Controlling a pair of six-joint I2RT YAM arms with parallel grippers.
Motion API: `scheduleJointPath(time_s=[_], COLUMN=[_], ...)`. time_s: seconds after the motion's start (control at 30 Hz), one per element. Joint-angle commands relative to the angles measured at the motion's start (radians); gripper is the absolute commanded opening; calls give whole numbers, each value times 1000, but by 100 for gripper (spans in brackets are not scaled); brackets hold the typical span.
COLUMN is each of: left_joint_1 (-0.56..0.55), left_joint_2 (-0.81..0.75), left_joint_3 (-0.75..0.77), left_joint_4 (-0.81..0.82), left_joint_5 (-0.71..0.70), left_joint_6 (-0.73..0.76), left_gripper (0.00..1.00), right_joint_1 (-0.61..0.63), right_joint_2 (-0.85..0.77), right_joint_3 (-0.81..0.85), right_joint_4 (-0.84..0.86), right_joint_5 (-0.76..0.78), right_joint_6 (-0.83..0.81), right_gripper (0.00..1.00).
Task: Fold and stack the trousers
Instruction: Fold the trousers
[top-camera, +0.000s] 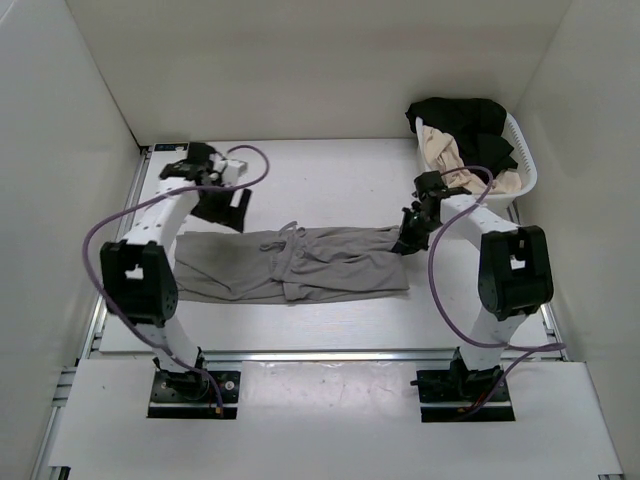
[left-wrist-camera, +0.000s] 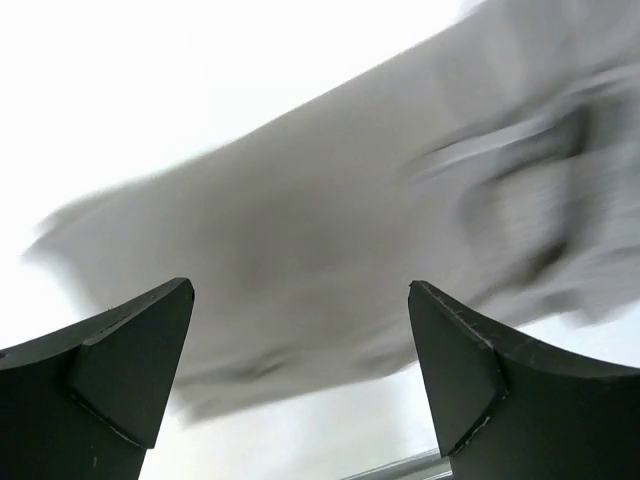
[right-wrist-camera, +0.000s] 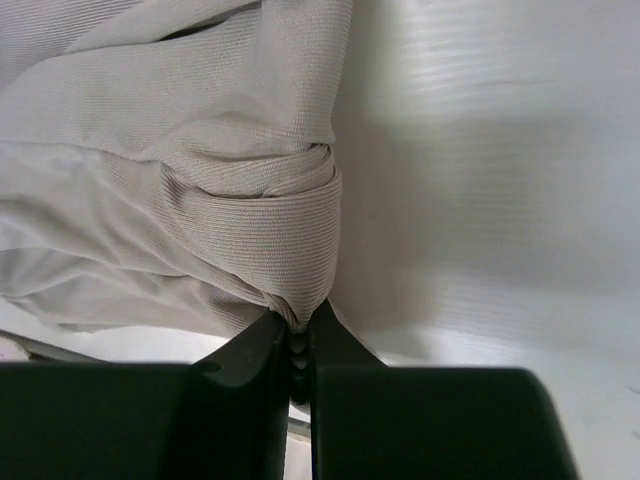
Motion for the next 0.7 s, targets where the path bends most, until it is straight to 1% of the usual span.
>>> scheduleJointPath(time_s=[0.0, 0.07, 0.1, 0.17, 0.27, 0.3, 0.33, 0.4, 0.43, 0.47, 0.5, 0.57, 0.6, 0.63, 0.67], left_joint_1=[112, 150, 166, 175, 140, 120, 120, 99, 98, 88, 73, 59, 59, 46, 34], left_joint_2=[-104, -118, -118, -118, -87, -73, -46, -24, -15, -3, -3, 8, 8, 17, 31], left_joint_3=[-150, -211, -255, -283, -283, -271, -260, -216, -199, -185, -171, -148, -134, -134, -134], left_joint_4=[-50, -18, -9, 5, 16, 25, 25, 25, 25, 25, 25, 25, 25, 34, 34], left_joint_5=[-133, -162, -162, -162, -122, -122, -122, -84, -65, -32, -13, 30, 68, 85, 105], left_joint_6=[52, 52, 64, 74, 74, 45, 35, 15, 15, 3, 3, 3, 3, 3, 3], left_gripper=[100, 100, 100, 100, 100, 100, 100, 100, 100, 100, 100, 100, 100, 100, 100], right_joint_1=[-62, -91, -116, -145, -183, -194, -206, -229, -229, -229, -229, -138, -95, 1, 54], right_joint_2=[-69, -91, -111, -131, -177, -198, -207, -217, -227, -236, -246, -220, -208, -180, -165], right_joint_3=[50, 60, 75, 103, 189, 216, 277, 351, 384, 423, 445, 515, 601, 643, 677], right_joint_4=[-172, -223, -287, -355, -488, -551, -581, -665, -677, -677, -691, -763, -785, -811, -811], right_joint_5=[72, 112, 136, 217, 304, 359, 379, 390, 405, 369, 368, 414, 443, 463, 463], right_joint_6=[-36, -63, -76, -123, -177, -188, -205, -223, -223, -223, -223, -176, -151, -87, -50], right_gripper=[0, 0, 0, 0, 0, 0, 0, 0, 0, 0, 0, 0, 0, 0, 0])
